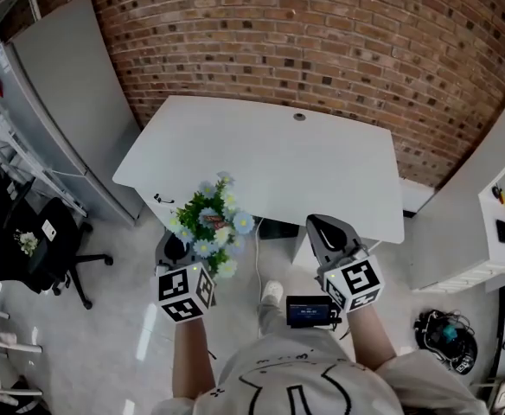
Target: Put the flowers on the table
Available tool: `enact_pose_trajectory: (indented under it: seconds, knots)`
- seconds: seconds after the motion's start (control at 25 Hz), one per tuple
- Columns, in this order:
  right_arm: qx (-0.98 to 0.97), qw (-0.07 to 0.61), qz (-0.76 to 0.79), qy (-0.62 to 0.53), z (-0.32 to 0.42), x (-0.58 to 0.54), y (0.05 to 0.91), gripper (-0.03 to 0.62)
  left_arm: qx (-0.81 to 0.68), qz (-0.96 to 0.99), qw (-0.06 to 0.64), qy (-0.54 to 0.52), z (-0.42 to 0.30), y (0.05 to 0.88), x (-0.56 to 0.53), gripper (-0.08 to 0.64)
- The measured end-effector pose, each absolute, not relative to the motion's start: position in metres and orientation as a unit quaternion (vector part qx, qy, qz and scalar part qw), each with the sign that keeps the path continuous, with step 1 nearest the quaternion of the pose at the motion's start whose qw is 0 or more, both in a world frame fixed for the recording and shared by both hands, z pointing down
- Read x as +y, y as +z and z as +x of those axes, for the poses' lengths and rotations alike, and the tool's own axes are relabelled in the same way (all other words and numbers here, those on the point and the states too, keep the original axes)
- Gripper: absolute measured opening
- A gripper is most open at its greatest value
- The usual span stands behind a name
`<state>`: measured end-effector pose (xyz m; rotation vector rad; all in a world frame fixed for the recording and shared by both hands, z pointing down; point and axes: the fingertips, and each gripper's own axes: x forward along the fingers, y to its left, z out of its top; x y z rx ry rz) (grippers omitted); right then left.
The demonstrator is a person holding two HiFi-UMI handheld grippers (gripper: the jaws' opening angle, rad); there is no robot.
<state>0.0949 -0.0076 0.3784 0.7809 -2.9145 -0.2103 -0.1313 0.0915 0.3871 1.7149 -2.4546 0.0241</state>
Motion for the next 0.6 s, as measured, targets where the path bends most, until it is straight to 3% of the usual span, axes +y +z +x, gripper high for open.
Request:
enact_pose_trajectory:
  seconds: [0.6]
  knots:
    - [-0.96, 0.068, 0.263, -0.06, 0.007, -0.167, 0.378, 0.017, -0.803, 0.59, 0.088, 0.023, -0.212, 0.393, -0.076, 0.058]
